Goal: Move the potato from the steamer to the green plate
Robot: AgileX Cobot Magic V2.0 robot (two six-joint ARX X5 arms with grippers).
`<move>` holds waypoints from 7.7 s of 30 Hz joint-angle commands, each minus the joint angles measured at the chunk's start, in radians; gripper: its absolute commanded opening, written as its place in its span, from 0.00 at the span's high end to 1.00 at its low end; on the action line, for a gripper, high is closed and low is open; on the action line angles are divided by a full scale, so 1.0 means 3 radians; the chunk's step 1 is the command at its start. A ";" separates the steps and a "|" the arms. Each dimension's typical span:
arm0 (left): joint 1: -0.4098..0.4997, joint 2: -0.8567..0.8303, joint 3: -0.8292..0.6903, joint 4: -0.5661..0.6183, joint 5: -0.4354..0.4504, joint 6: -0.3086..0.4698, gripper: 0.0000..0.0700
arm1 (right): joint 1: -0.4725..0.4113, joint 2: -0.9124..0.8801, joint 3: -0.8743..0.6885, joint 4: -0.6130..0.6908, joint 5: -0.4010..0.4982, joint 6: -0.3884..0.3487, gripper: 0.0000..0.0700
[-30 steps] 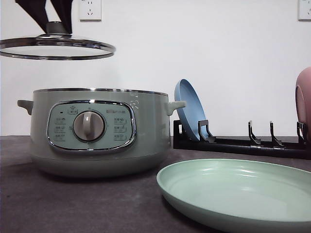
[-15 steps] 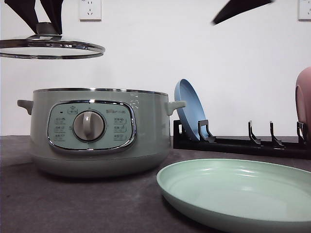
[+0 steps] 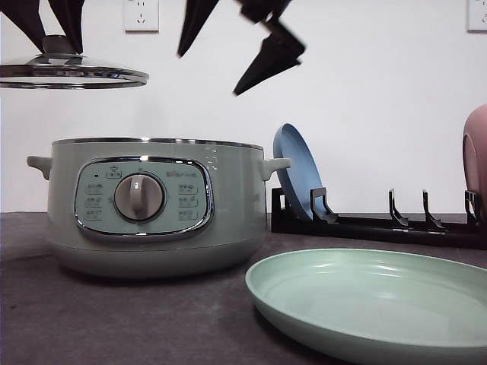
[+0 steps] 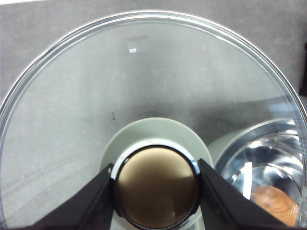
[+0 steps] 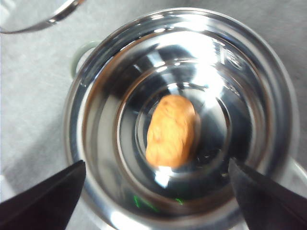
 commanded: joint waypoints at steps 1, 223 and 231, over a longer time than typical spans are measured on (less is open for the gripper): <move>0.0014 0.0003 0.0174 0.0137 0.0003 -0.0018 1.00 | 0.0063 0.0241 0.0264 -0.0058 0.0040 -0.0081 0.13; -0.0889 0.0050 0.0083 -0.0310 0.0005 -0.0143 1.00 | 0.0188 -0.4765 -0.3192 -0.0327 0.1041 0.0674 0.00; -0.1280 0.0050 -0.0131 -0.0346 0.0005 -0.0141 1.00 | 0.0188 -0.4765 -0.3192 -0.0331 0.1041 0.0596 0.00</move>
